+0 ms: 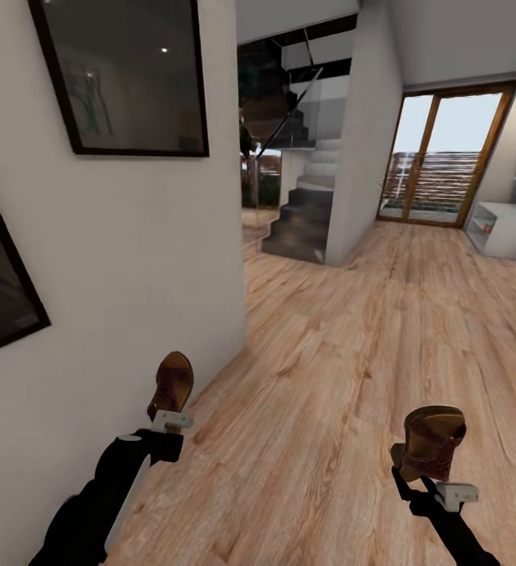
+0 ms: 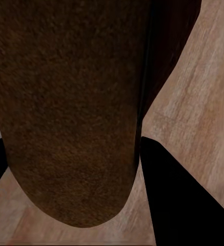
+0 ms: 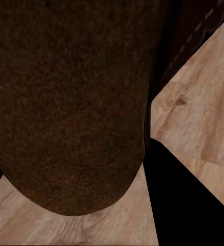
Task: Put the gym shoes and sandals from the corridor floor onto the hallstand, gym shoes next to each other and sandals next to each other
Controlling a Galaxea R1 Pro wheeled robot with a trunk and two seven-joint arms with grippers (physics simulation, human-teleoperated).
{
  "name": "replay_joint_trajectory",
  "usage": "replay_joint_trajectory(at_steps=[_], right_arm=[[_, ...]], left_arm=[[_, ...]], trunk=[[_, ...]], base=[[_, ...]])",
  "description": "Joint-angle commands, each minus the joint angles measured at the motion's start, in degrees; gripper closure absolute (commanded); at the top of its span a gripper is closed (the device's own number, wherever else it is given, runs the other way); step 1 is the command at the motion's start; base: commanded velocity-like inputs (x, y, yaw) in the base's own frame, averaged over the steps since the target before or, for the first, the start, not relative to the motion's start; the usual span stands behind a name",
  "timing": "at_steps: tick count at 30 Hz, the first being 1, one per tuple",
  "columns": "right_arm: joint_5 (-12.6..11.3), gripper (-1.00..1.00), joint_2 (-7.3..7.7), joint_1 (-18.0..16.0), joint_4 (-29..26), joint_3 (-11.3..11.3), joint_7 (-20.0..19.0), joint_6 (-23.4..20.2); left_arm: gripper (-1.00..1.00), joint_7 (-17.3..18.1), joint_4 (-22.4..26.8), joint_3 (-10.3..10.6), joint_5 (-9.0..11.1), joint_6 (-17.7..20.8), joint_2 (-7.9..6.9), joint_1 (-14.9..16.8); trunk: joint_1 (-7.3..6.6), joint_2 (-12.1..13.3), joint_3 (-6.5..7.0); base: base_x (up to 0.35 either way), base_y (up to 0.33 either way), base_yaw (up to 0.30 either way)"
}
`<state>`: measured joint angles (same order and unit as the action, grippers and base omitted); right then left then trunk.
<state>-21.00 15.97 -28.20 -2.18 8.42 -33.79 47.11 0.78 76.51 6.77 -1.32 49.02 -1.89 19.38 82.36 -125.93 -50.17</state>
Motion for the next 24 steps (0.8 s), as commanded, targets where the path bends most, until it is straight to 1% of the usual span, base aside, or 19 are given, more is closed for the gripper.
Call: replay_joint_trajectory(at_steps=[1,2,7,15,19,24], right_arm=[[-0.3,1.00,-0.33,0.0,0.0,0.3,-0.2,-0.1],[-0.3,1.00,-0.53,0.0,0.0,0.6,-0.2,-0.1],[-0.4,1.00,-0.34,0.0,0.0,0.6,-0.3,-0.1],[-0.4,1.00,-0.32,0.0,0.0,0.6,-0.2,-0.1],[-0.4,1.00,-0.32,0.0,0.0,0.6,-0.2,-0.1],[-0.5,1.00,-0.32,0.0,0.0,0.6,-0.1,-0.1]], left_arm=[[1.00,0.1,-0.3,0.0,-0.3,-0.1,0.31,-0.2],[1.00,0.1,-0.7,0.0,-0.3,-0.1,0.31,-0.2],[1.00,0.1,-2.3,0.0,-0.7,-0.5,-0.06,-0.8],[1.00,0.1,-4.9,0.0,-0.7,-1.4,-0.13,-0.9],[1.00,0.1,-6.2,0.1,-0.7,-2.6,-0.13,-0.9],[1.00,0.2,-7.8,1.7,-0.7,-4.2,-0.13,-0.9]], trunk=[[-0.15,0.0,0.01],[-0.15,0.0,0.01],[-0.15,0.0,0.01],[-0.15,0.0,0.01],[-0.15,0.0,0.01],[-0.15,0.0,0.00]], base=[[0.000,0.000,0.000],[0.000,0.000,0.000],[0.033,0.000,0.000],[0.280,0.000,-0.019],[0.325,0.000,-0.225],[0.329,0.000,-0.279]])
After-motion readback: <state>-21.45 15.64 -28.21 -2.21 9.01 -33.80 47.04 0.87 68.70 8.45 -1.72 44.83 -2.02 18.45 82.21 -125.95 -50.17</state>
